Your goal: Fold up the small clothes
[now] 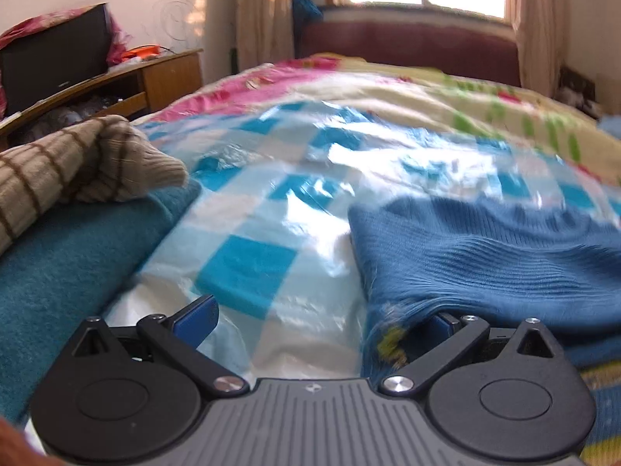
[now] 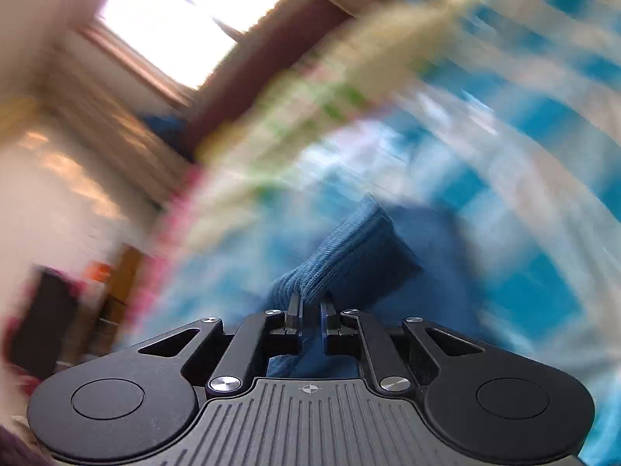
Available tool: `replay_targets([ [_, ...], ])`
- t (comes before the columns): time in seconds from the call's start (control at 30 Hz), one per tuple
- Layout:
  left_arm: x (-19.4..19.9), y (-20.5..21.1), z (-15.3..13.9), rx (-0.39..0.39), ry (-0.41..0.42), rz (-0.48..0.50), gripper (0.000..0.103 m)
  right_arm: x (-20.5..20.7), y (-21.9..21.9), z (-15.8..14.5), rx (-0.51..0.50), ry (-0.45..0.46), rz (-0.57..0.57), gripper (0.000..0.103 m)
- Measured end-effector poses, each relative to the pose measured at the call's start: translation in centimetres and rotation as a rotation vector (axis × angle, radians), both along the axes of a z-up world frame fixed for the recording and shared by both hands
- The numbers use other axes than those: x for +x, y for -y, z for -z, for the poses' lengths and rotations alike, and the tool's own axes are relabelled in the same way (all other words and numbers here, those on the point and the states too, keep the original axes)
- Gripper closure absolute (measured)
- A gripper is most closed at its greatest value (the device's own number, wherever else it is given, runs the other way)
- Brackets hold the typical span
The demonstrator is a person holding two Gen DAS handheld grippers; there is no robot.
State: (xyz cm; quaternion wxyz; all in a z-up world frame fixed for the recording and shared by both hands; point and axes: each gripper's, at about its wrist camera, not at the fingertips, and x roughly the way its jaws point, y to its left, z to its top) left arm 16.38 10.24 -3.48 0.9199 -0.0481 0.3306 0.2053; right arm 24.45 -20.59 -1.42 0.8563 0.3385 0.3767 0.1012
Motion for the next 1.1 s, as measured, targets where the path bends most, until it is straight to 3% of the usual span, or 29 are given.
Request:
replay_targets([
  [0.03,-0.1,0.2,0.0,0.006,0.000,0.010,0.000,0.0,0.8,1.3,0.030,-0.054,0.031,0.094],
  [0.1,-0.2,0.5,0.0,0.016,0.001,0.023,0.000,-0.4,1.8,2.5,0.088,-0.074,0.052,0.094],
  [0.4,-1.0,0.6,-0.7,0.006,0.046,0.035,0.000,0.4,1.4,0.6,0.067,-0.011,0.037,0.084],
  [0.57,-1.2,0.4,-1.0,-0.006,0.065,0.034,0.000,-0.8,2.3,0.9,0.040,-0.034,0.033,0.082],
  [0.73,-1.2,-0.1,-0.4,-0.067,-0.033,0.046,0.000,-1.8,3.3,0.5,-0.024,-0.059,0.052,0.082],
  [0.9,-2.6,-0.5,-0.4,-0.120,-0.101,0.060,0.000,-2.6,4.0,-1.1,-0.137,-0.020,0.058,0.082],
  [1.07,-4.9,-0.7,-2.9,-0.125,0.029,0.029,0.000,-1.0,3.6,-2.5,-0.186,0.044,0.002,0.081],
  [1.1,-4.8,-0.5,-3.5,-0.122,0.053,0.032,0.000,-0.3,3.3,-2.5,-0.205,0.044,-0.016,0.075],
])
